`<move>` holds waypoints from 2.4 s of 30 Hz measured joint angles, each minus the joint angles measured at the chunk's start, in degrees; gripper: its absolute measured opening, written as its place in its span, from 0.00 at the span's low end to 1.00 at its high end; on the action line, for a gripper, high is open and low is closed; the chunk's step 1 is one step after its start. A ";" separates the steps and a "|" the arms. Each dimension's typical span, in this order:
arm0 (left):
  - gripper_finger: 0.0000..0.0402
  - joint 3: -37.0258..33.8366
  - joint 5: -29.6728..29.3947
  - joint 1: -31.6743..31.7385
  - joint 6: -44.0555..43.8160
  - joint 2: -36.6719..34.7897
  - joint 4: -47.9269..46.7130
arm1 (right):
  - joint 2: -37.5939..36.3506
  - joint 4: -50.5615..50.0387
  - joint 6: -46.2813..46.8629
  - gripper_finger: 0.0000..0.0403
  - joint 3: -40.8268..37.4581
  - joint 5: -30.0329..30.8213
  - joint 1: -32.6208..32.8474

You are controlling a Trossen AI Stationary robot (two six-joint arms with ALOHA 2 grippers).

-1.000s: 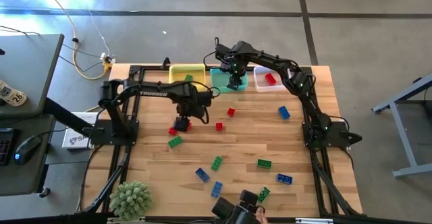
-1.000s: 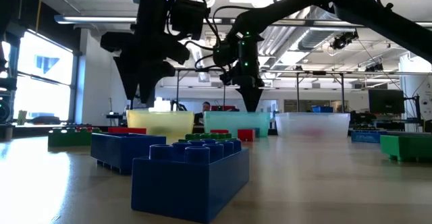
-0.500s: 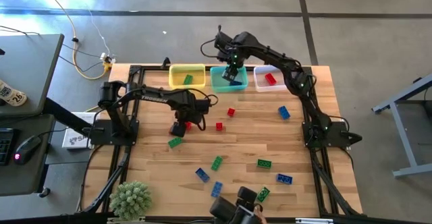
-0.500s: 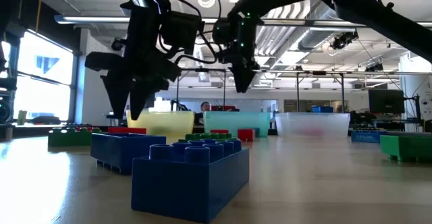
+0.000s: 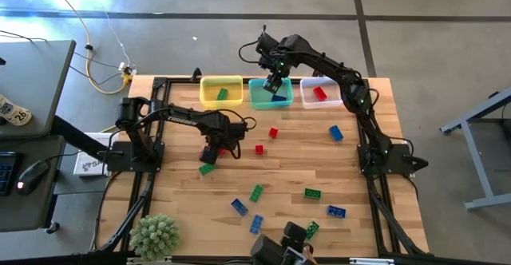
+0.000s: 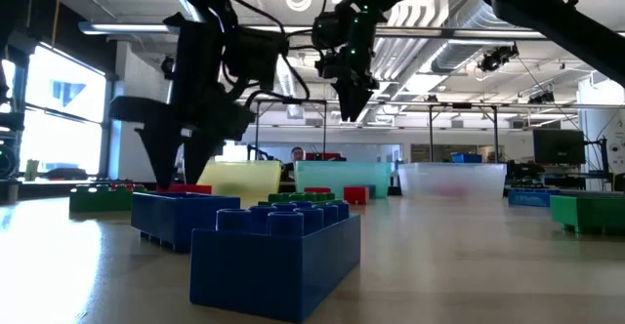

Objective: Sort & place blocks by color
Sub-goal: Put the red game piece into the white bin

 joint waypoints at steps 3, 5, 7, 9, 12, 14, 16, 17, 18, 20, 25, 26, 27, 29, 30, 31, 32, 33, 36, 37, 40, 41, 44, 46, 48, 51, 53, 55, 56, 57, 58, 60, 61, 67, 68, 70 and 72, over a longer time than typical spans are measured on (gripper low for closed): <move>0.56 -1.89 -0.50 0.05 0.01 0.00 1.42 | 0.00 -0.19 0.53 0.47 0.00 -0.01 0.00; 0.56 -2.96 -2.24 0.05 -0.18 0.00 3.53 | 0.00 -0.14 1.43 0.47 0.00 -0.02 0.00; 0.56 -3.94 -3.12 0.05 -0.36 -0.05 5.49 | 0.00 -0.10 1.89 0.47 0.00 -0.04 0.00; 0.55 -4.60 -3.15 0.05 -0.37 -0.28 6.38 | 0.00 -0.10 2.41 0.47 0.00 -0.10 0.02; 0.50 -4.99 -3.07 0.04 -0.40 -0.37 6.76 | 0.00 -0.34 3.41 0.47 0.00 -2.12 0.13; 0.43 -5.03 -2.88 -0.04 -0.43 -0.35 6.71 | 0.00 -0.40 4.33 0.47 0.00 -4.06 0.19; 0.35 -5.03 -2.85 -0.06 -0.43 -0.33 6.52 | 0.00 -0.71 5.56 0.47 0.00 -5.76 0.31; 0.31 -5.03 -2.83 -0.03 -0.45 -0.33 6.52 | 0.00 -0.87 6.35 0.47 0.00 -6.52 0.39; 0.28 -5.03 -2.79 0.01 -0.45 -0.33 6.50 | 0.00 -1.07 7.10 0.47 0.00 -7.33 0.51; 0.26 -5.03 -2.79 -0.01 -0.45 -0.33 6.51 | 0.00 -1.62 8.52 0.47 0.00 -9.04 0.86; 0.26 -4.93 -2.66 0.01 -0.37 -1.11 6.50 | 0.00 -2.67 10.73 0.47 0.00 -13.16 2.35; 0.26 -4.99 -2.66 0.01 0.01 -1.46 6.69 | 0.00 -2.73 11.28 0.47 0.00 -13.51 2.66; 0.26 -5.07 -2.63 0.01 0.11 -2.01 7.31 | 0.00 -2.87 11.89 0.47 0.00 -13.83 2.97; 0.26 -4.99 -2.61 0.05 0.21 -3.83 8.21 | 0.00 -2.96 12.95 0.47 0.00 -14.86 3.60; 0.26 -4.97 -2.61 0.05 0.22 -4.95 7.94 | 0.00 -2.94 13.49 0.47 0.00 -15.60 3.90; 0.26 -4.97 -2.61 0.10 0.35 -6.04 7.73 | -0.01 -2.93 14.00 0.47 0.00 -16.29 4.24; 0.26 -4.97 -2.61 0.11 0.50 -7.11 7.84 | -0.13 -2.94 14.41 0.47 0.00 -16.70 4.56; 0.26 -4.97 -2.61 0.10 0.60 -8.20 8.15 | -0.25 -2.89 15.10 0.47 0.00 -16.78 4.97; 0.26 -4.97 -2.64 0.29 0.62 -12.08 9.02 | -1.16 -2.77 16.66 0.47 0.00 -17.09 6.09; 0.26 -4.97 -2.83 0.42 0.71 -13.48 9.53 | -1.65 -2.56 17.08 0.47 0.00 -17.25 6.46; 0.26 -4.93 -3.09 0.79 0.86 -17.53 10.91 | -3.02 -1.54 19.31 0.47 0.00 -18.22 7.52; 0.26 -4.93 -3.25 0.89 0.84 -18.97 11.58 | -3.60 -0.91 20.02 0.47 0.00 -18.24 7.95; 0.26 -4.88 -4.02 1.63 0.84 -22.80 13.18 | -5.14 1.51 22.86 0.47 0.02 -18.27 9.05; 0.26 -4.87 -5.04 2.05 0.86 -25.00 14.26 | -5.83 2.94 25.12 0.47 0.03 -18.42 9.82; 0.26 -4.86 -6.43 2.48 0.86 -26.88 15.26 | -6.29 4.16 27.65 0.47 0.07 -18.89 10.56; 0.26 -4.82 -8.39 2.95 1.06 -29.09 16.93 | -6.40 6.83 31.57 0.47 0.07 -19.70 11.90; 0.26 -4.82 -9.20 3.22 1.10 -29.81 17.34 | -6.40 8.35 34.24 0.47 0.07 -20.15 12.99; 0.26 -4.82 -9.53 3.51 1.27 -30.19 18.06 | -6.40 11.01 37.45 0.47 0.07 -20.16 14.07; 0.26 -4.82 -9.88 3.56 1.84 -30.25 18.09 | -6.40 12.05 38.94 0.47 0.07 -20.21 14.55; 0.26 -4.82 -10.47 3.55 2.73 -30.25 18.08 | -6.40 13.29 40.16 0.47 0.07 -20.20 15.04; 0.26 -4.82 -11.19 3.55 3.63 -30.23 18.12 | -6.40 14.68 41.24 0.47 0.07 -20.21 15.46; 0.26 -4.82 -12.18 3.55 5.10 -30.23 19.06 | -6.40 16.83 43.33 0.47 0.07 -20.19 16.28; 0.26 -4.82 -12.21 3.51 5.88 -30.23 19.80 | -6.40 17.63 44.10 0.47 0.07 -20.18 16.64; 0.26 -4.82 -12.32 3.42 10.68 -30.40 23.98 | -6.36 18.53 47.79 0.47 0.07 -18.65 18.00; 0.26 -4.82 -12.42 3.25 11.56 -30.40 24.40 | -6.34 18.52 48.24 0.47 0.07 -18.06 18.13; 0.26 -4.83 -13.30 2.90 12.64 -30.40 25.73 | -6.33 18.48 48.85 0.47 0.07 -17.74 18.14; 0.26 -4.82 -15.26 2.46 14.53 -30.51 27.69 | -6.32 18.39 48.87 0.47 0.07 -17.69 18.14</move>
